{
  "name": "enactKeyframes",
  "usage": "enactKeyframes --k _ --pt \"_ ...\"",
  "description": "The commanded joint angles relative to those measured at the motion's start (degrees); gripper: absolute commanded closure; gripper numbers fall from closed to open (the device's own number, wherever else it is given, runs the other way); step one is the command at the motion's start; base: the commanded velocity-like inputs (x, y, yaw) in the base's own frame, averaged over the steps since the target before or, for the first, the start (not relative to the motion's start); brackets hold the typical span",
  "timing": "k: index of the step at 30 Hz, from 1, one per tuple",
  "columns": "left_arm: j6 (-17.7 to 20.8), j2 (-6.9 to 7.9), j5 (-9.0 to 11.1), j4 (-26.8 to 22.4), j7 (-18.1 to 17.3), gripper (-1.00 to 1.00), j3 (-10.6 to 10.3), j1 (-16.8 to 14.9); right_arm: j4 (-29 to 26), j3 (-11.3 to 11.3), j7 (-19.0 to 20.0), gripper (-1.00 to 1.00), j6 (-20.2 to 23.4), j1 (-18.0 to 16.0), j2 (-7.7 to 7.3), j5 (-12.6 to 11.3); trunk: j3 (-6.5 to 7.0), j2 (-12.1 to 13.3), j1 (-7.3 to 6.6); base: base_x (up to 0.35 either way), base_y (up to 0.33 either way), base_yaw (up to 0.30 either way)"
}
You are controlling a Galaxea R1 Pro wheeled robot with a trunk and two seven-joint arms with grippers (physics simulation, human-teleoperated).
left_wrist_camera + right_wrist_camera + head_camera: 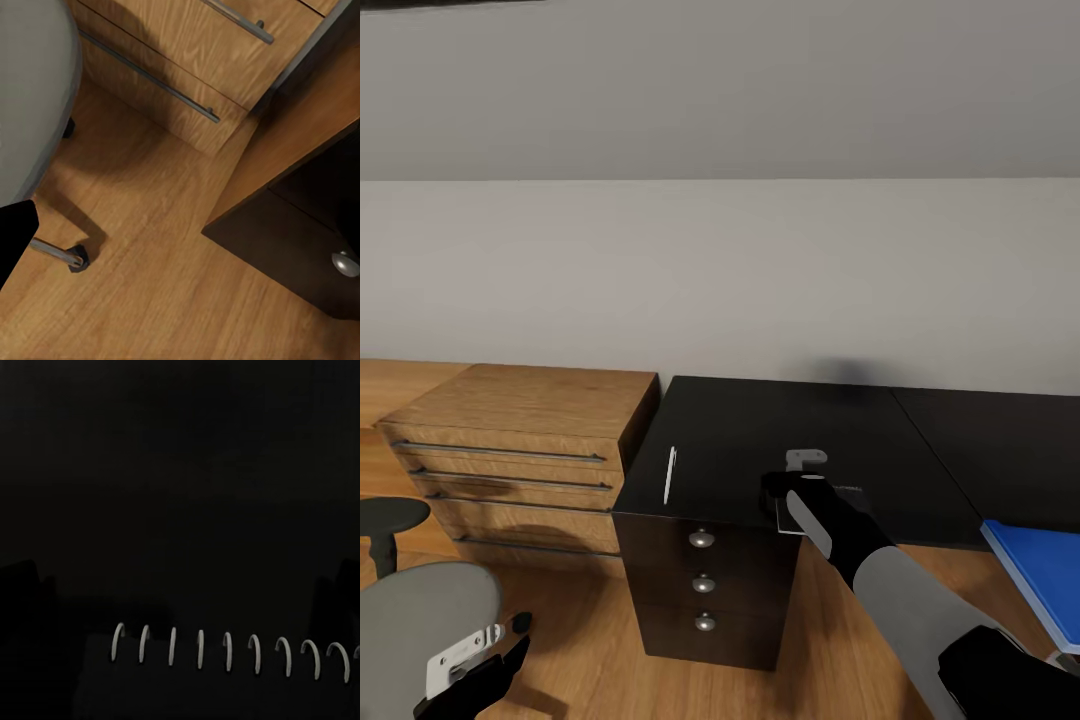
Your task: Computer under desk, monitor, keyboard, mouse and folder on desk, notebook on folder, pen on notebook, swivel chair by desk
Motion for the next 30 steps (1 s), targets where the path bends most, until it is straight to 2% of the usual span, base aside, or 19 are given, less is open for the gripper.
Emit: enactKeyframes --k 1,30 --pt "0.21 0.02 0.60 -0.13 0.38 -1.00 -0.01 0.01 0.23 0.38 -0.40 -1.00 0.58 -0.01 -0.04 -0.87 -0.06 -0.02 0.01 -0.005 0.000 0.000" --pt "0.30 0.02 0.60 -0.13 0.39 -1.00 -0.01 0.01 0.23 0.38 -0.41 -1.00 0.58 -0.01 -0.04 -0.87 -0.06 -0.02 0.01 -0.023 0.000 0.000"
